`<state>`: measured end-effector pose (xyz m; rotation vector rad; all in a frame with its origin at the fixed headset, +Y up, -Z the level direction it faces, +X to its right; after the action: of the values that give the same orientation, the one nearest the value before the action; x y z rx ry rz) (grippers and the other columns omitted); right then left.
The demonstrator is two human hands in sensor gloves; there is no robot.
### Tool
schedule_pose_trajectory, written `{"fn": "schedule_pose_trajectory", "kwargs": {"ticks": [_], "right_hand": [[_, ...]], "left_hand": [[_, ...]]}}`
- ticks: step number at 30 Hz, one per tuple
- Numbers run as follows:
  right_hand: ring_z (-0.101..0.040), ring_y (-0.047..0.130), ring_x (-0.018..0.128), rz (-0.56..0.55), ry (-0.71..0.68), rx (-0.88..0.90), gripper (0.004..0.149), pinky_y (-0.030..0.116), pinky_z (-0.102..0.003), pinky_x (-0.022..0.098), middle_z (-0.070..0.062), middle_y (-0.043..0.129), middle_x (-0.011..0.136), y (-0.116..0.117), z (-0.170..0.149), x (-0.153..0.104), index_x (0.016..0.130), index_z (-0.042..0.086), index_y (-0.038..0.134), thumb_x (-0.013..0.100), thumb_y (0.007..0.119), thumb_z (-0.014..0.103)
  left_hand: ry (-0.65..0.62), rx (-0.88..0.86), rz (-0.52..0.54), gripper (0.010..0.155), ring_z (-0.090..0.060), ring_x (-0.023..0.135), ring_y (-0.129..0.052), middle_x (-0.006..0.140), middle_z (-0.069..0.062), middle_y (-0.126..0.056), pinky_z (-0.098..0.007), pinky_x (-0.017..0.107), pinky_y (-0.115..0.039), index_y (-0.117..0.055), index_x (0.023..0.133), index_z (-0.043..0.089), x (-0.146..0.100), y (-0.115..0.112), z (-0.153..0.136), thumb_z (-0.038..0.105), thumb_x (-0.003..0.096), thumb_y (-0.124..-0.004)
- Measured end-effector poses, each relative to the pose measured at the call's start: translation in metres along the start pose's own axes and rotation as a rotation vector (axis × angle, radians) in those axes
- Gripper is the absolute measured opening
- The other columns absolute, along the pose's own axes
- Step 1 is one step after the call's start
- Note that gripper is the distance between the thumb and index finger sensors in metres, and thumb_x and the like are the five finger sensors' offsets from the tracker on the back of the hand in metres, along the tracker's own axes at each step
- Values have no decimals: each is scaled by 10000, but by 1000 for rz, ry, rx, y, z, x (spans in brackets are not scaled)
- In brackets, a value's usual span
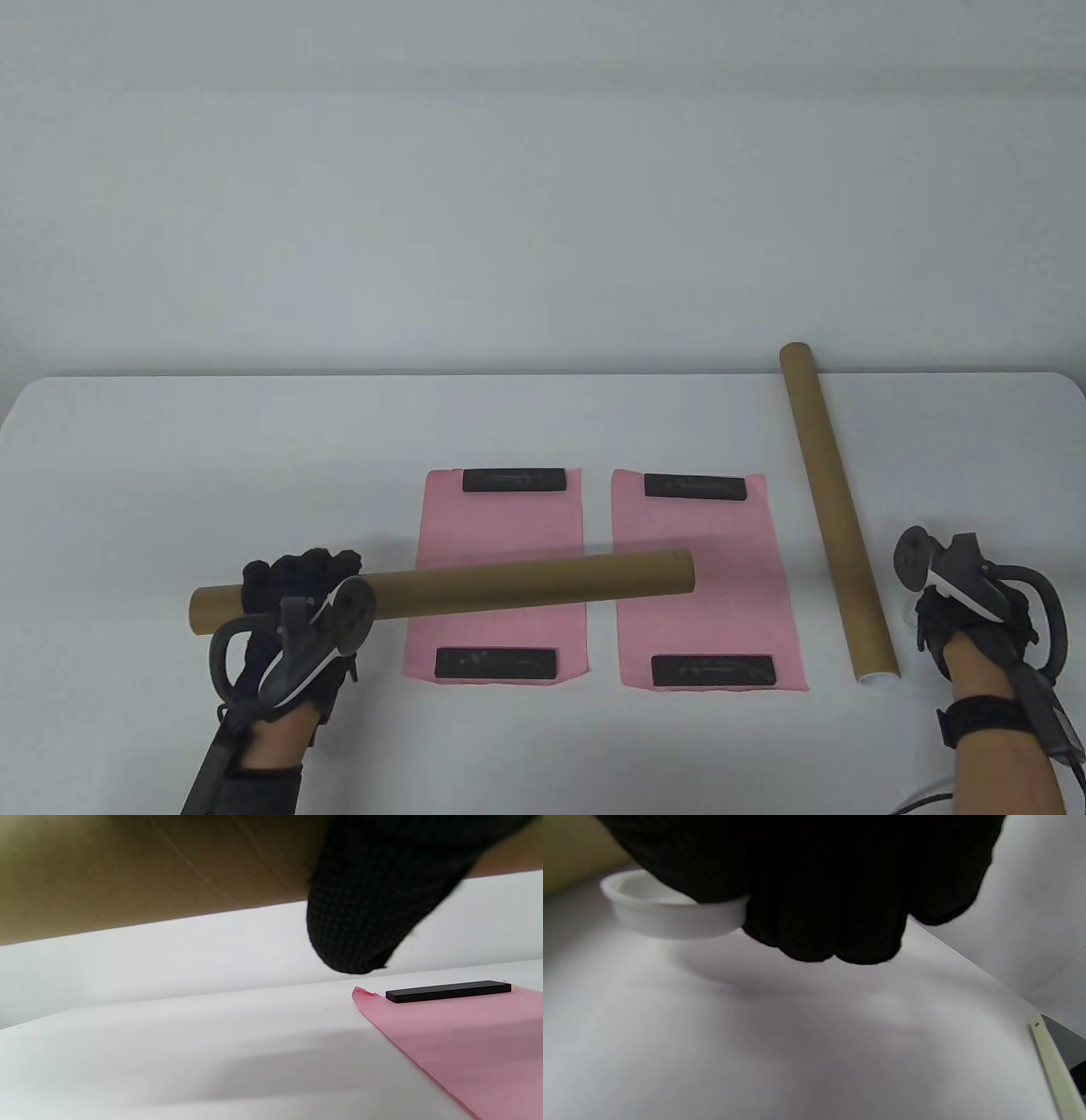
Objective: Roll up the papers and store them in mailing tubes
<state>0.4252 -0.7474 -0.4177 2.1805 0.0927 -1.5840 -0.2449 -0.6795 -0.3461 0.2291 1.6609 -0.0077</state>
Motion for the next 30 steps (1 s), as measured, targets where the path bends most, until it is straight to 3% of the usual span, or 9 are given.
{"fn": "schedule_pose_trajectory", "kwargs": {"ticks": [7, 16, 19, 23, 27, 30], "right_hand": [[-324, 1036, 661, 32, -4, -44, 382, 842, -561, 551, -74, 1011, 711, 14, 8, 3, 762, 171, 949, 489, 819, 405], [-336, 1024, 694, -4, -26, -157, 439, 824, -568, 572, -66, 999, 740, 8, 14, -4, 787, 181, 928, 481, 809, 472], [-340, 1030, 684, -123, -53, -152, 450, 827, -568, 566, -78, 1002, 733, -17, 13, -15, 793, 174, 923, 474, 810, 472], [-358, 1029, 669, -341, -117, 11, 446, 825, -580, 552, -102, 1004, 721, -72, 20, -47, 793, 154, 925, 483, 808, 453], [-374, 1015, 693, -548, -228, 176, 469, 817, -587, 559, -110, 987, 753, -123, 48, -103, 826, 147, 903, 494, 797, 461], [-396, 988, 740, -624, -351, 324, 503, 803, -599, 572, -121, 963, 799, -141, 76, -145, 865, 140, 879, 505, 786, 477]], "left_hand": [[7, 6, -30, 690, -179, 911, -859, 955, 95, -780, -564, 751, -578, -680, 887, 475, 0, -2, -2, 437, 296, -1032], [18, 9, -50, 691, -180, 910, -859, 955, 97, -781, -564, 749, -581, -679, 889, 474, 1, -3, -3, 439, 296, -1031], [13, 3, -74, 695, -184, 908, -865, 956, 98, -780, -566, 746, -588, -676, 893, 472, 3, -6, -3, 444, 296, -1029], [18, -1, -94, 696, -188, 905, -870, 958, 94, -778, -569, 741, -595, -673, 898, 470, 4, -9, -3, 450, 298, -1026], [32, 6, -102, 698, -189, 906, -868, 959, 91, -778, -569, 739, -594, -671, 900, 468, 3, -8, -4, 451, 299, -1024], [40, 1, -107, 701, -190, 903, -869, 962, 89, -775, -565, 736, -597, -666, 906, 464, 4, -9, -5, 455, 301, -1021]]}}
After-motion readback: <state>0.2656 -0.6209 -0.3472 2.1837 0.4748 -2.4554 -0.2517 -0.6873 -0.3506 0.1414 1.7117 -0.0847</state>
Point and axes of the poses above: the tracker on the back of each hand, its own z axis roughly to the thumb side, its own x axis roughly from the wrist to the fingertips, y = z × x, the point moved 2 cm from there along x, roughly from the wrist to the fingertips
